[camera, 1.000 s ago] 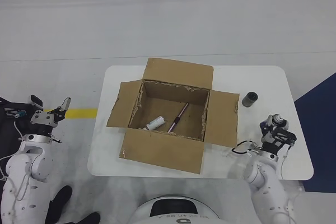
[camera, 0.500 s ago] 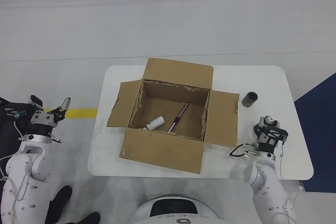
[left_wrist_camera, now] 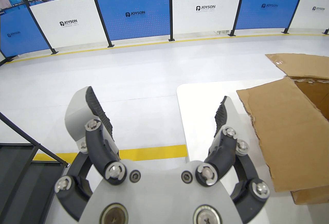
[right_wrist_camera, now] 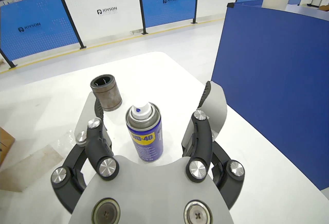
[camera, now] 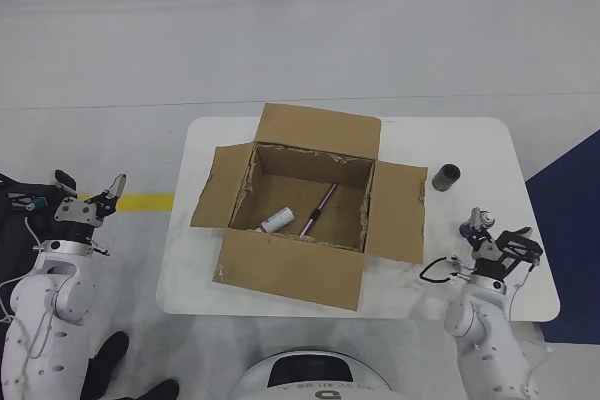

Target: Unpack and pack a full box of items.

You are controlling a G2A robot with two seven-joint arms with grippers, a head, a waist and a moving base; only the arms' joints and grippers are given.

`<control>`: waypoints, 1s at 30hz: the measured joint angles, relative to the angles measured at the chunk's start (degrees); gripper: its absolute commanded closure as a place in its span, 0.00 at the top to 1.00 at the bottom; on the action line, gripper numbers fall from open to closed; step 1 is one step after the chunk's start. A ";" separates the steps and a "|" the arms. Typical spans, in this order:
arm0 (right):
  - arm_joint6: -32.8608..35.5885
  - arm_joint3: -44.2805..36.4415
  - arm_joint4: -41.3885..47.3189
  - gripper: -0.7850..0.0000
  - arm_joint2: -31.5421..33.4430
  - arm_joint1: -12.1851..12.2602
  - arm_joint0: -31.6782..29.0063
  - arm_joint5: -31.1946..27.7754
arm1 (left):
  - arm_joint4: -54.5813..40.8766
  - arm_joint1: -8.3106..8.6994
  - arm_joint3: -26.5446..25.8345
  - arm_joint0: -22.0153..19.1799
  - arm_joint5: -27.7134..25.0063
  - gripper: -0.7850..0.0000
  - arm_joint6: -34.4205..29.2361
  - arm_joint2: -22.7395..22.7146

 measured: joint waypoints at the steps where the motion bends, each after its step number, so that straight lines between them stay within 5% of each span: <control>1: -0.07 -0.88 0.19 1.00 0.14 -0.01 -0.45 -0.68 | 0.00 0.00 0.00 0.00 0.00 1.00 0.00 0.00; 7: -0.52 -6.37 1.12 1.00 0.93 -0.22 -2.77 -2.75 | 0.00 0.00 0.00 0.00 0.00 1.00 0.00 0.00; 13: 0.21 -16.87 16.08 1.00 3.06 -0.60 -8.59 -15.42 | 0.00 0.00 0.00 0.00 0.00 1.00 0.00 0.00; 17: 7.26 -20.37 25.29 1.00 0.19 -0.79 -8.84 -22.48 | 0.00 0.00 0.00 0.00 0.00 1.00 0.00 0.00; 30: 10.59 -21.01 24.31 1.00 -0.98 -0.79 -8.03 -22.77 | 0.00 0.00 0.00 0.00 0.00 1.00 0.00 0.00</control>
